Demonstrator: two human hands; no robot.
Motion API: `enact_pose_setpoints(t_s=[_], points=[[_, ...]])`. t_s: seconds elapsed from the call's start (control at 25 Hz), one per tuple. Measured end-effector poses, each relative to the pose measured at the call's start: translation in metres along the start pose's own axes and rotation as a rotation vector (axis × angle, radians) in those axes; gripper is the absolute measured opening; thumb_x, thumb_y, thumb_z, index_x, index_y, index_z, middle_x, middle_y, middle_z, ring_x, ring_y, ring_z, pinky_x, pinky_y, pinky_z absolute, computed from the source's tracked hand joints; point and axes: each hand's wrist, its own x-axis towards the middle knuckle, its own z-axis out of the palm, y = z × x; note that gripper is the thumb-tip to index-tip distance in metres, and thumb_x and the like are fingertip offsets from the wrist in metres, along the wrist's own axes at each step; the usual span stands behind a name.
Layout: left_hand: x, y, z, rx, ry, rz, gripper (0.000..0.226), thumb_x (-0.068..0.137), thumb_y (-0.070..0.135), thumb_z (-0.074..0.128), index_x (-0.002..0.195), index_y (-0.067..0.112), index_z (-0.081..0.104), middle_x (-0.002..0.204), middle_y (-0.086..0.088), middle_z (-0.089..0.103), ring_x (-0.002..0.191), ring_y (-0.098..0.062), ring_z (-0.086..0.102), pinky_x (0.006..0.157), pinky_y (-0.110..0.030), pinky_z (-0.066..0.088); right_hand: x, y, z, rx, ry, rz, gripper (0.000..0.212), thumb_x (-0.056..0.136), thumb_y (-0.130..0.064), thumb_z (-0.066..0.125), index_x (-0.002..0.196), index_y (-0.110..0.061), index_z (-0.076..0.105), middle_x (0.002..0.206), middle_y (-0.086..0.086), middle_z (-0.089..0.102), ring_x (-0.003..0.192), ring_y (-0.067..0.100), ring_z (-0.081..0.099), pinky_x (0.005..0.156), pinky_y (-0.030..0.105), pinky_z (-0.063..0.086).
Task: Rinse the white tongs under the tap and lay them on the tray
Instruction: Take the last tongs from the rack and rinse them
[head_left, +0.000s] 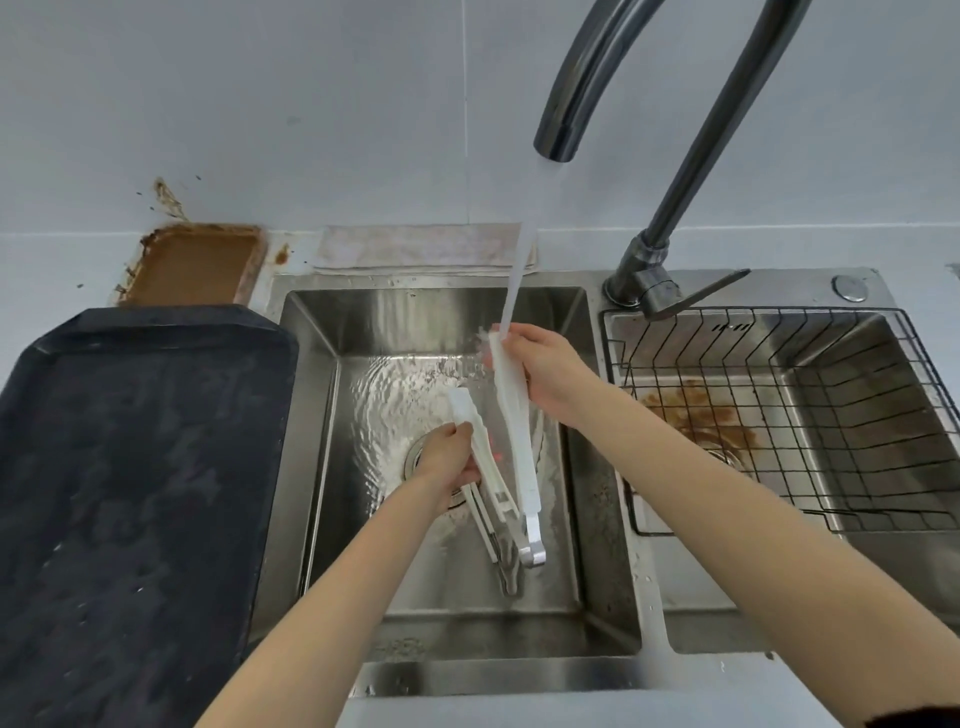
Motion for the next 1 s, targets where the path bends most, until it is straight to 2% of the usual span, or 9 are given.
enact_pose_setpoints(t_s=[0.16, 0.24, 0.36, 0.48, 0.6, 0.68, 0.84, 0.92, 1.0], points=[[0.001, 0.009, -0.004, -0.02, 0.011, 0.021, 0.035, 0.1, 0.017, 0.033, 0.123, -0.003, 0.05, 0.083, -0.009, 0.064, 0.043, -0.006, 0.065, 0.041, -0.016, 0.052, 0.013, -0.008, 0.003, 0.066, 0.022, 0.035, 0.014, 0.094, -0.007, 0.048, 0.104, -0.007, 0.058, 0.08, 0.005, 0.059, 0.072, 0.015, 0.055, 0.069, 0.03, 0.048], [0.004, 0.012, -0.005, -0.037, 0.012, 0.026, 0.036, 0.1, 0.017, 0.034, 0.124, -0.004, 0.049, 0.079, -0.01, 0.063, 0.045, -0.007, 0.065, 0.044, -0.018, 0.054, 0.014, -0.008, 0.004, 0.052, 0.013, 0.034, 0.019, 0.093, -0.01, 0.051, 0.112, -0.007, 0.055, 0.081, 0.004, 0.059, 0.072, 0.014, 0.056, 0.068, 0.03, 0.047], [0.002, 0.015, -0.007, -0.07, -0.004, 0.031, 0.037, 0.1, 0.018, 0.035, 0.125, -0.005, 0.048, 0.08, -0.01, 0.062, 0.065, -0.014, 0.067, 0.048, -0.019, 0.055, 0.016, 0.003, 0.001, 0.018, -0.018, 0.053, 0.036, 0.093, -0.016, 0.053, 0.126, -0.001, 0.051, 0.08, 0.003, 0.058, 0.069, 0.013, 0.056, 0.062, 0.027, 0.048], [0.0, 0.015, -0.011, -0.09, -0.005, 0.04, 0.035, 0.099, 0.02, 0.037, 0.124, -0.004, 0.047, 0.085, -0.012, 0.063, 0.07, -0.019, 0.065, 0.057, -0.023, 0.057, 0.014, 0.013, -0.001, 0.082, -0.053, 0.053, 0.026, 0.094, -0.017, 0.051, 0.117, -0.003, 0.052, 0.076, 0.002, 0.056, 0.063, 0.012, 0.054, 0.054, 0.023, 0.047], [0.001, 0.018, -0.016, -0.062, 0.02, 0.089, 0.039, 0.096, 0.026, 0.044, 0.129, 0.003, 0.043, 0.099, -0.013, 0.063, 0.069, -0.017, 0.063, 0.063, -0.025, 0.056, 0.009, 0.022, 0.0, 0.084, 0.068, 0.056, 0.023, 0.097, -0.02, 0.042, 0.112, -0.005, 0.05, 0.076, 0.002, 0.054, 0.061, 0.012, 0.052, 0.055, 0.022, 0.046], [-0.003, 0.024, -0.013, -0.068, 0.011, 0.147, 0.036, 0.093, 0.03, 0.051, 0.122, 0.01, 0.046, 0.089, -0.005, 0.06, 0.068, -0.014, 0.059, 0.062, -0.022, 0.054, 0.004, 0.03, -0.004, 0.119, 0.166, 0.128, 0.028, 0.1, -0.025, 0.033, 0.112, -0.005, 0.049, 0.078, 0.004, 0.056, 0.065, 0.014, 0.054, 0.058, 0.023, 0.048], [-0.013, 0.046, 0.002, -0.179, -0.172, 0.196, 0.023, 0.093, 0.035, 0.049, 0.093, 0.012, 0.054, 0.071, 0.0, 0.051, 0.06, -0.011, 0.053, 0.058, -0.022, 0.05, -0.007, 0.047, -0.018, 0.434, 0.172, 0.307, 0.032, 0.101, -0.027, 0.021, 0.115, -0.007, 0.041, 0.084, 0.012, 0.055, 0.064, 0.017, 0.05, 0.058, 0.024, 0.042], [-0.019, 0.058, 0.011, -0.232, -0.269, 0.191, 0.028, 0.097, 0.035, 0.039, 0.098, 0.011, 0.054, 0.071, -0.001, 0.054, 0.06, -0.012, 0.054, 0.052, -0.022, 0.051, -0.01, 0.053, -0.02, 0.509, 0.131, 0.347, 0.029, 0.101, -0.028, 0.021, 0.105, -0.008, 0.042, 0.079, 0.01, 0.053, 0.054, 0.014, 0.044, 0.049, 0.021, 0.036], [-0.021, 0.065, 0.018, -0.24, -0.323, 0.183, 0.028, 0.099, 0.03, 0.034, 0.109, 0.011, 0.054, 0.079, -0.001, 0.061, 0.068, -0.013, 0.058, 0.055, -0.022, 0.053, -0.008, 0.058, -0.02, 0.496, 0.116, 0.367, 0.035, 0.101, -0.029, 0.022, 0.089, -0.007, 0.047, 0.071, 0.008, 0.049, 0.05, 0.013, 0.041, 0.05, 0.02, 0.032]])
